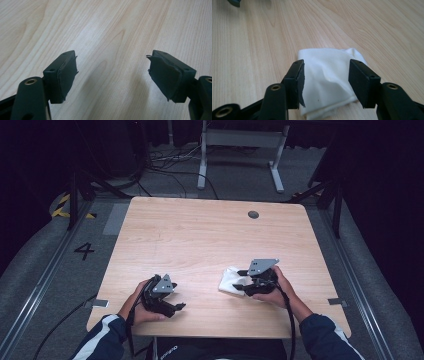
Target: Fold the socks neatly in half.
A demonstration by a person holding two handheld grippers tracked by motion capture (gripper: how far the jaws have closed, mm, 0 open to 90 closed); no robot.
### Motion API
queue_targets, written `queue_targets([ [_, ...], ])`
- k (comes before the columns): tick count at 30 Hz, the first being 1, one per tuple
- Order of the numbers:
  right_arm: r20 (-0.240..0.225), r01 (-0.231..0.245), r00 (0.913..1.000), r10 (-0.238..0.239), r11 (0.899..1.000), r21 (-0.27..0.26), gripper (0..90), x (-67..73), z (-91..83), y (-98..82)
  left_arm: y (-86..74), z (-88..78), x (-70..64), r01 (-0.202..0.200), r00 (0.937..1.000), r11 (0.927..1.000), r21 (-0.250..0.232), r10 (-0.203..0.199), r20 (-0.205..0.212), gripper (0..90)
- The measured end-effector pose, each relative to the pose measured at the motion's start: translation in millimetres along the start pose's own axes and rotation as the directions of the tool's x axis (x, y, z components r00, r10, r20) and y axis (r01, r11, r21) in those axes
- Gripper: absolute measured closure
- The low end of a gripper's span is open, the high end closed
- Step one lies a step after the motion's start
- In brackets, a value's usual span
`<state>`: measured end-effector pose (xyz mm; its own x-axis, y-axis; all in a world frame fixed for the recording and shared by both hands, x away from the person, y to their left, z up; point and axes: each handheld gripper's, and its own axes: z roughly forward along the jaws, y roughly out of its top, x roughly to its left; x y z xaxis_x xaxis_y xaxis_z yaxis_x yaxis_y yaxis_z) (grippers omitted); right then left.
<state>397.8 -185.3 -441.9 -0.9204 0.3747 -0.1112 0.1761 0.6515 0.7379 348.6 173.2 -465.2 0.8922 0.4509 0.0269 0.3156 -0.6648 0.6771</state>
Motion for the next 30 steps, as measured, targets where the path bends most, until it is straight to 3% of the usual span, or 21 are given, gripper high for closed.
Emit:
queue_targets([
  [7,0.046,0.013,0.9988,-0.014,1.000,0.012,46.2,6.3,-31.4,-12.2,-12.4,-17.2,2.5,0.029,0.9988,0.9996,-0.004,-0.029,-0.041,22.5],
  [8,0.060,0.004,0.9982,-0.004,1.000,0.011,46.1,7.3,-41.6,-19.2,-14.6,-19.9,3.3,0.032,0.9983,0.9995,-0.007,-0.032,-0.048,22.7],
  [14,0.102,-0.020,0.9946,0.017,0.999,0.030,45.5,9.4,-62.8,-39.7,-27.4,-34.5,5.0,0.060,0.9940,0.9982,-0.010,-0.060,-0.091,23.0],
  [15,0.128,-0.029,0.9915,0.024,0.999,0.037,44.8,9.7,-72.0,-49.6,-29.4,-36.8,5.2,0.064,0.9930,0.9979,-0.007,-0.064,-0.099,23.1],
  [20,0.169,-0.056,0.9843,0.049,0.998,0.036,44.2,9.0,-89.2,-68.6,-41.7,-45.9,8.5,0.085,0.9875,0.9964,0.003,-0.084,-0.134,23.1],
  [25,0.228,-0.121,0.9674,0.110,0.992,0.036,42.6,5.9,-112.7,-102.6,-55.2,-53.0,15.6,0.111,0.9823,0.9938,0.007,-0.109,-0.153,23.3],
  [30,0.271,-0.231,0.9365,0.223,0.973,-0.002,39.9,3.1,-131.5,-140.0,-69.1,-57.4,25.7,0.151,0.9774,0.9886,0.002,-0.149,-0.151,23.7],
])
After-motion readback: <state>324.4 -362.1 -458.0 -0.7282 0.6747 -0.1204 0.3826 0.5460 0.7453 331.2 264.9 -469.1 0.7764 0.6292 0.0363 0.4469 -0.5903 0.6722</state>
